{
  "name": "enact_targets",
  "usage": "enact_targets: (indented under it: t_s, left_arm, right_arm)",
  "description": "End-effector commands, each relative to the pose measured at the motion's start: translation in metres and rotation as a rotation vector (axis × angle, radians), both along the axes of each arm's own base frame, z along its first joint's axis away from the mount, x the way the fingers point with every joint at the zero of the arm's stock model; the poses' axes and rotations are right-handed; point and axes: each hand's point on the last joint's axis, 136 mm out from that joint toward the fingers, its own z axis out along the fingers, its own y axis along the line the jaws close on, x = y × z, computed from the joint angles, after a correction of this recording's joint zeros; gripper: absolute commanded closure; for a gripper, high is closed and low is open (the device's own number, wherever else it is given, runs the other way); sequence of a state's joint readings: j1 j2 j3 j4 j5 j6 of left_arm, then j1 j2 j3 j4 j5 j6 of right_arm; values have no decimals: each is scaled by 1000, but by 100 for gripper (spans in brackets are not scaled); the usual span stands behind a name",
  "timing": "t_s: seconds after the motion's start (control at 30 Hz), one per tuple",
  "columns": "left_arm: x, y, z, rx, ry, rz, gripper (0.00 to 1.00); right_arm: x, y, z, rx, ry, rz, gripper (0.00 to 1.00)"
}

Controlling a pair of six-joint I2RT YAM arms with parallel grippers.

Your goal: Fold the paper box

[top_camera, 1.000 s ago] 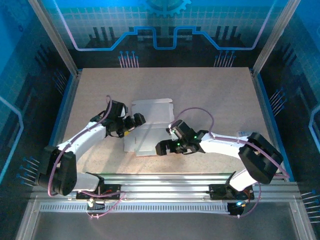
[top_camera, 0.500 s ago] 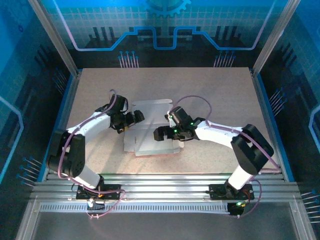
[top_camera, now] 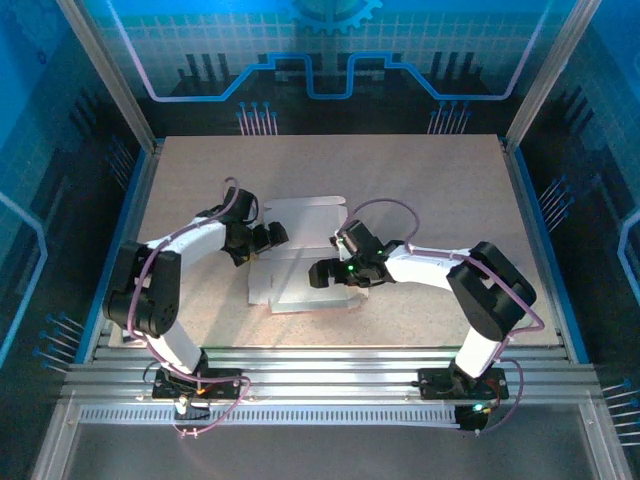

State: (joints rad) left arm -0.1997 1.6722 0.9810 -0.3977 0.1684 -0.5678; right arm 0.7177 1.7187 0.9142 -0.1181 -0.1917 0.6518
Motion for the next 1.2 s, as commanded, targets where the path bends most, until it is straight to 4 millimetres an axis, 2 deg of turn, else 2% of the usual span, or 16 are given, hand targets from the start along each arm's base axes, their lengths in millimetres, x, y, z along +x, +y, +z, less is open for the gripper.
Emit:
enact_targets:
  t_s: [0.0, 0.37, 0.9, 1.17]
  left_arm:
    - [8, 3, 0, 4, -10, -17, 1]
    - [19, -12, -1, -58, -21, -68, 1]
    - [29, -24, 27, -133, -104, -83, 1]
    - [40, -30, 26, -162, -138, -81, 1]
  right_arm:
    - [-13, -15, -27, -46, 63, -18, 0]
    - [-20, -22, -38, -58, 79, -36, 0]
    - [-25, -21, -51, -48, 112, -42, 0]
    - [-28, -22, -54, -48, 119, -45, 0]
